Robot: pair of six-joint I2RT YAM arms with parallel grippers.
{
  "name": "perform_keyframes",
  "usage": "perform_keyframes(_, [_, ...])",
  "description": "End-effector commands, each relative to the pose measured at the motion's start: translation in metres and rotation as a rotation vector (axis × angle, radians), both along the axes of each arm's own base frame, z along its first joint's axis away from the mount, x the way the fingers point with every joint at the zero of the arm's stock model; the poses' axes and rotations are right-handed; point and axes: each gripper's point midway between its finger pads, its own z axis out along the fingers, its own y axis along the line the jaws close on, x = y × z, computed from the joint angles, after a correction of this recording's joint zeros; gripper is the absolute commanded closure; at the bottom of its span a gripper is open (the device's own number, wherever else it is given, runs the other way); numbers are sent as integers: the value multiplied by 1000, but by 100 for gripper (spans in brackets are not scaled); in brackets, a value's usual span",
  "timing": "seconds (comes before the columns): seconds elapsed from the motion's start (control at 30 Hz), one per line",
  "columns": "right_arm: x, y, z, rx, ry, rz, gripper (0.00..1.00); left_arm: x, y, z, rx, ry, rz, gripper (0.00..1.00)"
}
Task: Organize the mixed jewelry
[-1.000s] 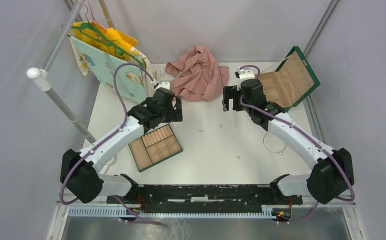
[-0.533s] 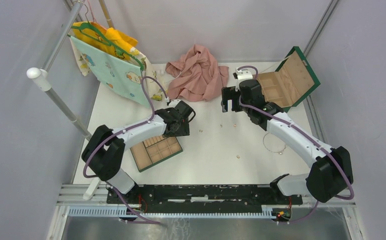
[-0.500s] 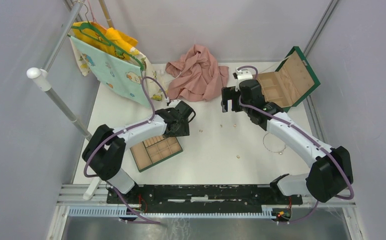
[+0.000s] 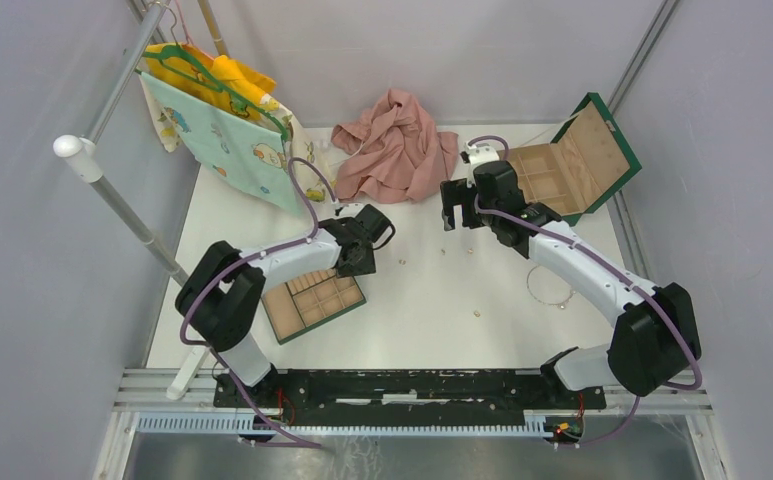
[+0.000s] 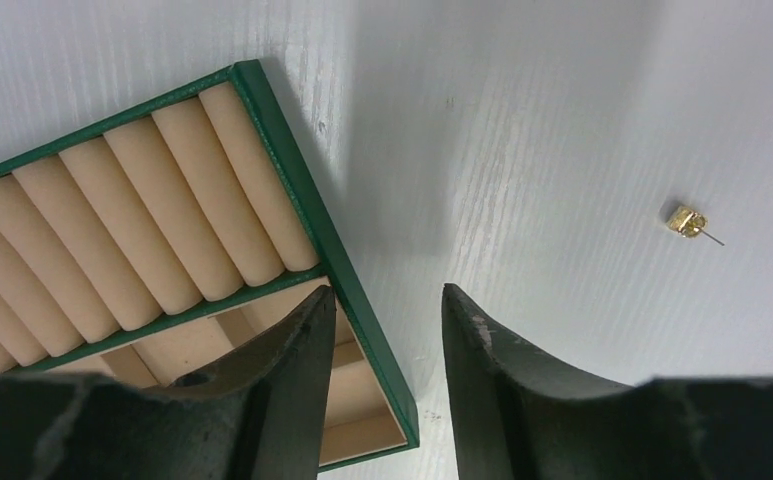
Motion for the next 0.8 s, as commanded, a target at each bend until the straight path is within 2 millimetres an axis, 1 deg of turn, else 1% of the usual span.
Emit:
perform_keyframes(0.0, [7, 5, 19, 6, -48, 22, 2, 12, -10, -2, -51, -38, 52, 54])
perform_keyframes(0.07, [6, 4, 18, -1, -45, 21, 2, 12, -8, -7, -31, -37, 45, 65])
perform_keyframes(0.1, [6, 4, 17, -2, -45, 22, 2, 12, -7, -10, -19, -38, 36, 68])
perform_keyframes(0.23, [5, 4, 15, -1, -42, 24, 2, 12, -5, -14, 21, -40, -12, 69])
perform_keyframes(0.33, [4, 3, 14, -2, -38, 19, 2, 14, -15, -9, 18, -61, -103, 70])
perform_keyframes(0.47, [2, 2, 9, 3, -26, 11, 2, 14, -35, -3, 19, -82, -253, 79])
perform_keyframes(0.5, [1, 2, 9, 5, -25, 10, 2, 13, -41, -2, 11, -81, -289, 84])
perform_keyframes(0.57, [0, 2, 7, 7, -21, 9, 2, 11, -47, -1, -2, -77, -334, 87])
perform_keyframes(0.6, [-1, 1, 6, 8, -18, 6, 2, 11, -50, -1, -7, -75, -354, 93])
perform_keyframes(0.73, [-4, -1, 2, 9, -13, -4, 2, 8, -55, 2, -22, -66, -376, 95])
perform_keyframes(0.77, [-4, -1, 1, 12, -11, -8, 2, 8, -57, 4, -29, -66, -382, 97])
